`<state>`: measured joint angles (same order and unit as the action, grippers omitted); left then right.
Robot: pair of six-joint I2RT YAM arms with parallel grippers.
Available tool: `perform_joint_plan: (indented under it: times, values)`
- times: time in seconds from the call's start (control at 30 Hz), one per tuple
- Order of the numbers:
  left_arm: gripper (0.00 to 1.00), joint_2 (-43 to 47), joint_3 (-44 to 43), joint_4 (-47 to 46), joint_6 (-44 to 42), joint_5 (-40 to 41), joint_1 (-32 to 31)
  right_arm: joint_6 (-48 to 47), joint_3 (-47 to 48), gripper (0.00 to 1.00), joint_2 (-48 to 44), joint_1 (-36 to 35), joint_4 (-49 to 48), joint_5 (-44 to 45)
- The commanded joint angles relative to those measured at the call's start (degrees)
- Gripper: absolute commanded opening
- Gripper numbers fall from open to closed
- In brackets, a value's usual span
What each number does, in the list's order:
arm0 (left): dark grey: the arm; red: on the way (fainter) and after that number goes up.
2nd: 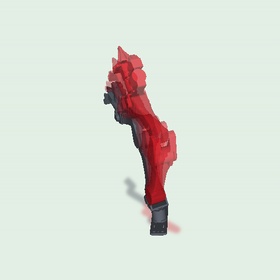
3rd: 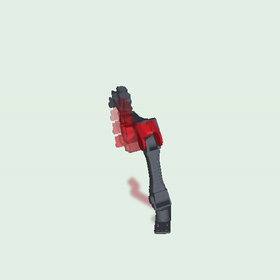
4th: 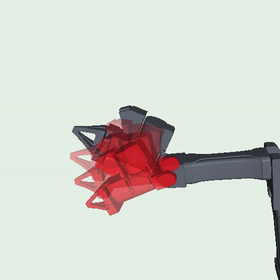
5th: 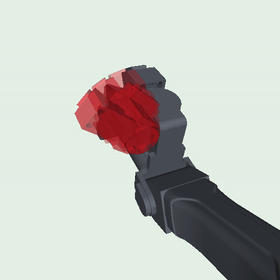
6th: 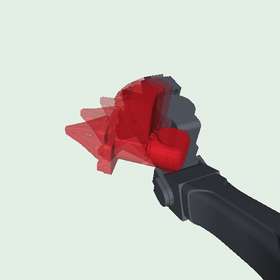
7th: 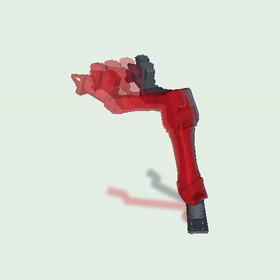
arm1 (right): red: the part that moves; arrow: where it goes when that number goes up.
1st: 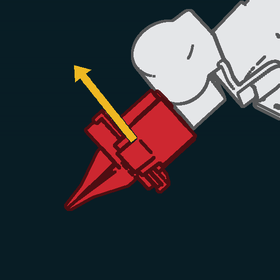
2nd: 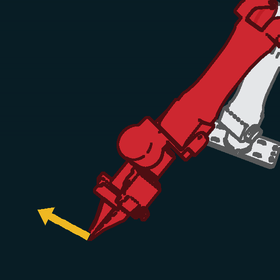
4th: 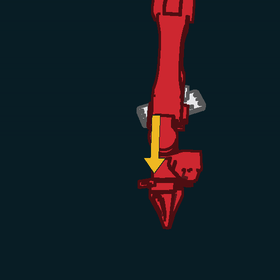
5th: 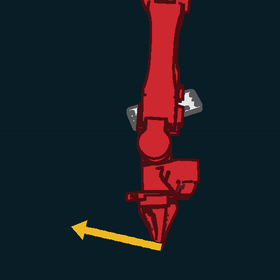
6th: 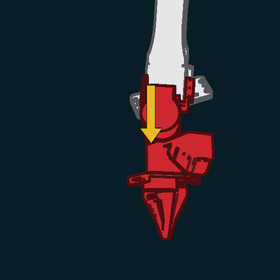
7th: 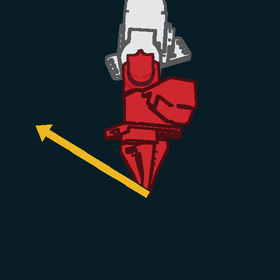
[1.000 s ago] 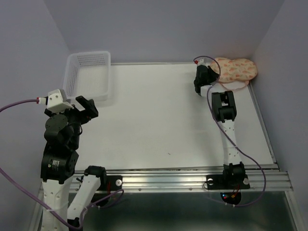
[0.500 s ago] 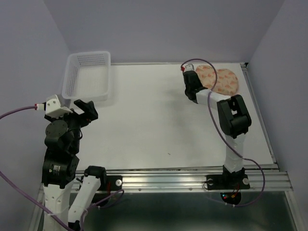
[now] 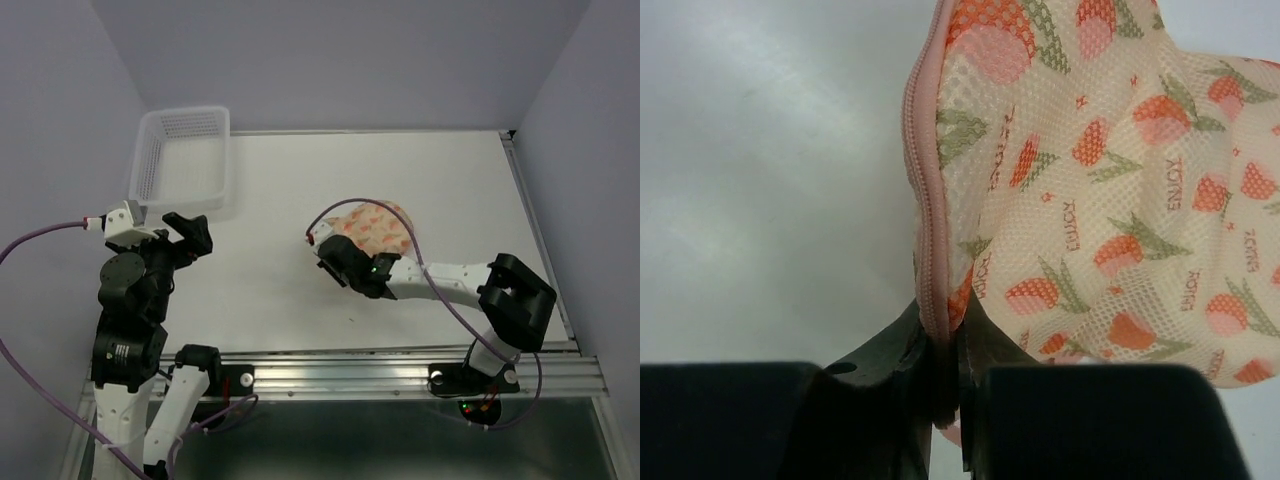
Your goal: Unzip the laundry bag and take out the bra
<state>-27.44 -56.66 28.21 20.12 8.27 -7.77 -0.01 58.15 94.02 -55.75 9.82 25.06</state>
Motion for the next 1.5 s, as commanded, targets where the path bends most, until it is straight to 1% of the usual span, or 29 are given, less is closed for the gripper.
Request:
perform_joint_plan:
  times: [0.0, 0.03, 0.07, 0.13, 0.17, 0.23, 0.27, 0.33, 0.4, 0.43, 0.5, 0.53, 0.6, 0.63, 0.67, 0.7, 0.77, 0.83, 0.87, 0.93, 0.97, 1.03, 1.07, 1.13, 1.17, 1.23, 1.3, 1.33, 1.47]
  values:
    - [0.99, 0.2, 0.9, -1.4, 0.4, -5.1, 0.1, 3.3, -2.4, 0.15, -3.3, -8.5, 2.3, -0.7]
    - [0.99, 0.0, 1.0, -1.1, 0.4, -5.7, 0.1, 3.5, -2.7, 0.27, -3.9, -10.0, 2.7, -1.0]
    - [0.99, -0.2, 1.3, -0.9, 0.2, -6.4, 0.1, 4.6, -2.7, 0.36, -5.3, -12.1, 3.3, -2.7]
    - [0.99, -1.0, 1.8, -0.9, -0.2, -8.0, 0.1, 6.1, -2.1, 0.49, -7.0, -12.9, 5.4, -4.3]
    - [0.99, -1.4, 2.4, -1.0, -0.5, -10.1, 0.1, 8.2, -1.6, 0.64, -7.9, -13.4, 6.3, -5.5]
    - [0.99, -3.0, 3.3, -1.6, -1.0, -13.1, 0.1, 9.5, 0.1, 0.79, -10.4, -13.4, 9.4, -5.9]
    - [0.99, -3.6, 4.2, -2.4, -0.8, -14.2, 0.1, 10.6, 0.7, 0.92, -11.4, -13.4, 10.3, -5.6]
    - [0.99, -5.9, 5.1, -3.8, -0.5, -17.4, 0.1, 11.4, 2.5, 1.00, -15.0, -13.4, 12.0, -5.1]
    - [0.99, -8.1, 5.5, -5.3, 0.6, -19.4, 0.0, 13.7, 2.8, 1.00, -17.5, -13.4, 12.6, -2.7]
    - [0.99, -10.5, 5.6, -6.1, 0.9, -22.1, 0.0, 14.7, 2.8, 1.00, -20.0, -13.4, 13.1, -1.2]
    - [0.99, -13.2, 5.7, -7.6, 1.7, -24.8, -0.7, 18.2, 1.4, 1.00, -22.1, -13.4, 13.9, 3.4]
    - [0.98, -16.2, 5.7, -8.2, 1.7, -27.1, -1.2, 19.9, 0.7, 1.00, -23.4, -13.4, 15.4, 5.2]
    - [0.98, -20.8, 4.8, -9.8, 1.7, -29.0, -4.0, 25.6, -1.7, 1.00, -24.6, -12.9, 17.9, 9.2]
    - [0.99, -20.8, 4.2, -10.4, 1.6, -29.0, -5.4, 27.8, -2.7, 1.00, -25.1, -12.9, 18.8, 10.2]
    - [0.99, -23.9, 3.6, -11.8, 1.5, -28.8, -7.0, 32.3, -3.7, 1.00, -26.2, -11.7, 19.6, 11.0]
    - [0.99, -25.5, 2.2, -12.6, 1.2, -28.2, -10.4, 34.7, -5.8, 1.00, -26.9, -11.1, 20.5, 12.3]
    - [0.99, -30.6, 0.3, -13.5, 0.1, -25.6, -13.4, 40.1, -8.0, 0.99, -28.4, -8.3, 21.9, 12.5]
    - [0.99, -36.2, -3.0, -13.4, -1.9, -22.4, -16.9, 42.8, -10.9, 0.97, -31.2, -5.5, 21.8, 10.5]
    - [0.99, -37.8, -4.6, -13.8, -2.4, -21.5, -17.8, 44.5, -11.8, 0.97, -32.7, -2.3, 21.6, 8.3]
    - [0.99, -42.5, -5.7, -14.8, -3.2, -19.9, -20.9, 44.7, -14.5, 0.97, -34.1, 0.7, 19.5, 5.7]
    - [0.99, -43.8, -6.3, -15.3, -3.4, -19.3, -22.0, 43.5, -15.4, 0.97, -34.7, 2.1, 18.4, 2.5]
    - [0.99, -48.0, -6.6, -16.2, -3.1, -18.1, -24.6, 43.0, -18.1, 0.97, -36.1, 5.8, 14.1, -0.8]
    - [0.99, -49.3, -6.9, -17.4, -2.9, -18.2, -25.4, 42.6, -18.8, 0.96, -36.2, 7.1, 12.9, -4.7]
    - [0.99, -53.1, -7.0, -18.7, -2.8, -16.4, -27.1, 42.6, -20.6, 0.95, -35.5, 10.1, 8.7, -8.3]
    - [0.99, -54.3, -7.5, -18.9, -3.3, -16.2, -27.3, 43.4, -21.1, 0.94, -35.0, 10.7, 7.4, -11.0]
    - [0.99, -58.0, -8.4, -19.0, -4.1, -15.0, -27.6, 44.2, -21.9, 0.89, -33.3, 11.3, 3.5, -13.2]
    - [0.97, -60.2, -9.7, -18.8, -5.7, -14.4, -27.9, 45.4, -23.3, 0.88, -32.0, 11.8, 0.8, -16.0]
    - [0.97, -62.0, -10.1, -18.5, -6.0, -13.7, -27.9, 45.7, -23.8, 0.88, -31.4, 11.8, -2.1, -16.9]
    - [0.95, -64.8, -10.7, -17.5, -6.2, -13.1, -28.0, 48.3, -26.3, 0.83, -28.1, 12.9, -8.0, -19.0]
